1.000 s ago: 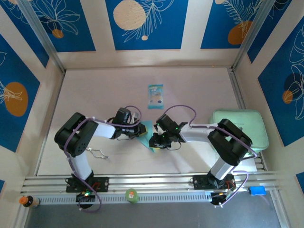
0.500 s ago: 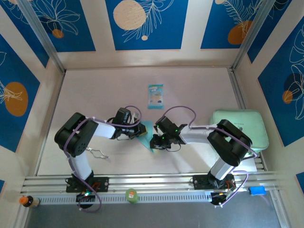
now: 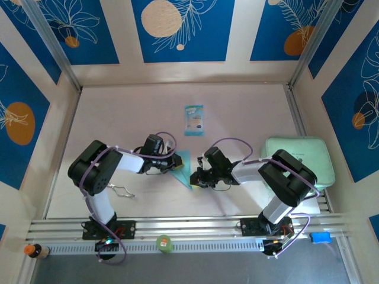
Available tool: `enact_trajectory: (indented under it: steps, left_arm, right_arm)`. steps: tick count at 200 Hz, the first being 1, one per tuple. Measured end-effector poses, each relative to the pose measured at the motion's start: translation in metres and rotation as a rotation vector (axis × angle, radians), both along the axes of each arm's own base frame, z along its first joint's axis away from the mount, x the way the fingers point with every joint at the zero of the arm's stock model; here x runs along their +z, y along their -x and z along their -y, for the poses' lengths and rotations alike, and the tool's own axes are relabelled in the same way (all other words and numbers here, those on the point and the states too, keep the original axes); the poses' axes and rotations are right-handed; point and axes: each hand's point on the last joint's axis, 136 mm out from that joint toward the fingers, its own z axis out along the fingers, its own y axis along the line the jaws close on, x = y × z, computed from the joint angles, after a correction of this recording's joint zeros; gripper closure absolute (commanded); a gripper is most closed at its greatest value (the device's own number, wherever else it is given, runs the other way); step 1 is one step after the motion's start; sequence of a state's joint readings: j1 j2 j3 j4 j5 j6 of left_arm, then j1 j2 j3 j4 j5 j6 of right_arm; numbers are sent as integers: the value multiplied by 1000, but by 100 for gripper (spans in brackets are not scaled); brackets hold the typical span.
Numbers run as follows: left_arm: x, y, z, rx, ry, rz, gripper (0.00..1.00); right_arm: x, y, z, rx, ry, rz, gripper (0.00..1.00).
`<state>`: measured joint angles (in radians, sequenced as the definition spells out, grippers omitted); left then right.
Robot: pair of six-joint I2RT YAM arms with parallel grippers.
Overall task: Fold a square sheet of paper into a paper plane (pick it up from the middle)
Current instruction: Fourth fold the wing at the center of the table.
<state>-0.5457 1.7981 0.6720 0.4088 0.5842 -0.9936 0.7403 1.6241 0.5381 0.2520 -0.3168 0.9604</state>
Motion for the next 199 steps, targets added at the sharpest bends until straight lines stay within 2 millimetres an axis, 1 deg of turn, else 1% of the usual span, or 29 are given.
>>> enact_trajectory:
  steps: [61, 85, 121, 139, 160, 180, 188, 199]
  left_arm:
    - [0, 0, 0, 0, 1, 1, 99]
    - [0, 0, 0, 0, 2, 2, 99]
    - [0, 0, 0, 2, 3, 1, 99]
    - [0, 0, 0, 2, 3, 2, 99]
    - [0, 0, 0, 2, 4, 3, 99]
    - [0, 0, 0, 2, 4, 4, 99]
    - [0, 0, 0, 2, 4, 4, 98]
    - [1, 0, 0, 2, 5, 5, 96]
  right_arm:
    - [6, 3, 0, 6, -4, -20, 75]
    - [14, -7, -3, 0, 18, 6, 72]
    - [31, -27, -15, -2, 11, 71, 69]
    - [30, -33, -18, -5, 20, 77, 69]
    - [22, -34, -19, -2, 36, 62, 70]
    - [13, -32, -20, 1, 51, 43, 78]
    - [11, -31, -19, -1, 55, 36, 82]
    - [8, -31, -19, -4, 52, 34, 85]
